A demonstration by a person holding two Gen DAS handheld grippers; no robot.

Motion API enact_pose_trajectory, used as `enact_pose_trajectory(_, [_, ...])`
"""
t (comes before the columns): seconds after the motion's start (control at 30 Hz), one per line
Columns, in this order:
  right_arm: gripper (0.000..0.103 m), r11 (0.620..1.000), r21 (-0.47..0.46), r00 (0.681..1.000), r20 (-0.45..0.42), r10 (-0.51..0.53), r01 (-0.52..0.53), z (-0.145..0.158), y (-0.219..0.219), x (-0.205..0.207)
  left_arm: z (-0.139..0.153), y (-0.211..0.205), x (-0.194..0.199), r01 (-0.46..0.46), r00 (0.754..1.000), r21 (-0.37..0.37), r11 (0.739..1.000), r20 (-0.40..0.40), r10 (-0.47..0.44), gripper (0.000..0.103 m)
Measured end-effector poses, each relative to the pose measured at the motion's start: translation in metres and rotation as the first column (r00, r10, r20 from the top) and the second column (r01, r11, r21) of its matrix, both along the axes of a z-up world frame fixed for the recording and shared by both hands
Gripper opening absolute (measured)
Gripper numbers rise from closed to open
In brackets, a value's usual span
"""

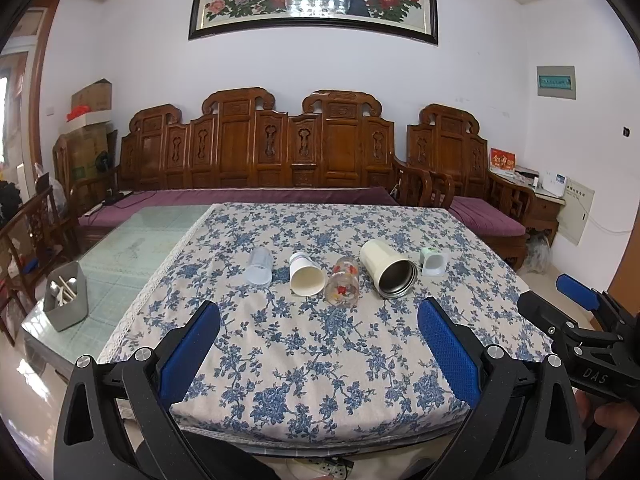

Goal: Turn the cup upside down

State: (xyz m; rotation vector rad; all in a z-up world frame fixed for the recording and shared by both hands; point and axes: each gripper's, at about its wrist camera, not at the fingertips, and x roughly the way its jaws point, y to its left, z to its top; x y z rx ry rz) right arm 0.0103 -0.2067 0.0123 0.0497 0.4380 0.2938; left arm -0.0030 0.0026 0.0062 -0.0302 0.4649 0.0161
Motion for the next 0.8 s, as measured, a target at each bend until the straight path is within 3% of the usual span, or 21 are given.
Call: enact_pose_trajectory(0.8, [0.101,1.000,0.005,1.000,0.000,0.000,0.000,-0.0014,-0.0003,0.0008,0.0000,0.0009,-0.0007,0.002,1.000,0.000,1.000,0.001,-0.002,0.095])
